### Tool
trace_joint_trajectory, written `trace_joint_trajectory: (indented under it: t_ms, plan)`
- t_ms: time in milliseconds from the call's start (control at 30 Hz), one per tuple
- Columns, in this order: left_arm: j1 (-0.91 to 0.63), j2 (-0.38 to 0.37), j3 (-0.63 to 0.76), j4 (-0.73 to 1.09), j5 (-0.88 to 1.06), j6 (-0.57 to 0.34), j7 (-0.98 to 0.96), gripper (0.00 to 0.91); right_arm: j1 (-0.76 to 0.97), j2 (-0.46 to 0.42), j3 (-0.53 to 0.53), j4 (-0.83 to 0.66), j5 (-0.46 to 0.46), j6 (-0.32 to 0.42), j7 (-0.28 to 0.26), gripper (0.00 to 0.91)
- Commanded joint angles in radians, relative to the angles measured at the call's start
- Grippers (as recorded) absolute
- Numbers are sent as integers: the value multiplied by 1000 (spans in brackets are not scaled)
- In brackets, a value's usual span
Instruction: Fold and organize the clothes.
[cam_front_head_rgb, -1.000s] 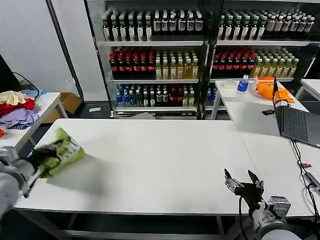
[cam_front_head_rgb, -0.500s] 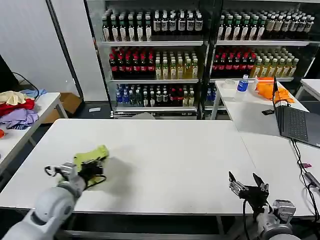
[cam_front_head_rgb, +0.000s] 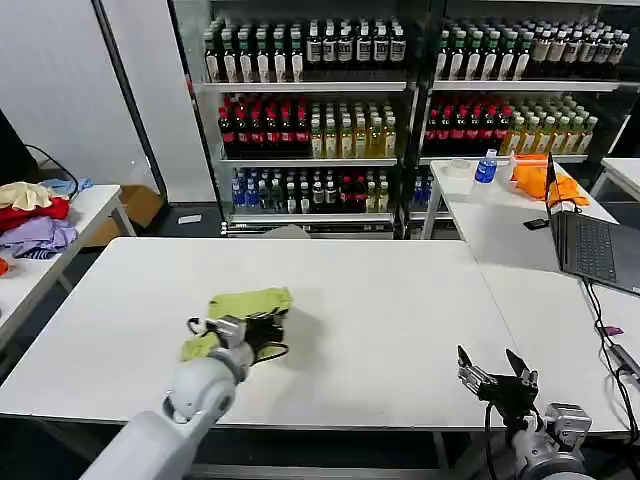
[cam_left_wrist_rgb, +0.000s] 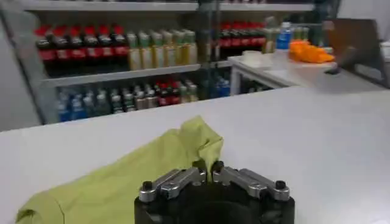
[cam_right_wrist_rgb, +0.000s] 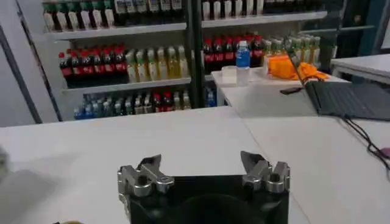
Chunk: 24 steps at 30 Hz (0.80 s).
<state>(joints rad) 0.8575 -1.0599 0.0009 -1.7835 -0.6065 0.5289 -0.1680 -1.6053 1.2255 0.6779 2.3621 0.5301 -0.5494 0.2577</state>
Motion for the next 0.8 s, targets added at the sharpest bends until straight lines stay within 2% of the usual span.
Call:
trace_joint_trajectory:
  t_ms: [33,200,367,500,667,800]
  plan:
    - [-171,-170,206,142,60,-56,21,907,8,-12,1,-5,-3,-2,-4,907]
    - [-172,-200,209,161,81,-132,35,907,42,-23,-11,-23,-5,-4,-9,907]
    - [-109,-193,102,80,-25,-194,2,907,125,-31,-66,-63,-5,-3,-6,907]
    - [-7,-137,-39,-32,-80,-205,-13,907,249,-36,-159,-134,-12,-1,-5,907]
    - [179,-30,-190,-149,-78,-225,-26,907,426,-2,-347,-263,-19,-8,1,907]
    - [312,-6,-327,-216,-74,-228,-26,907,557,35,-449,-398,-21,-11,7,907]
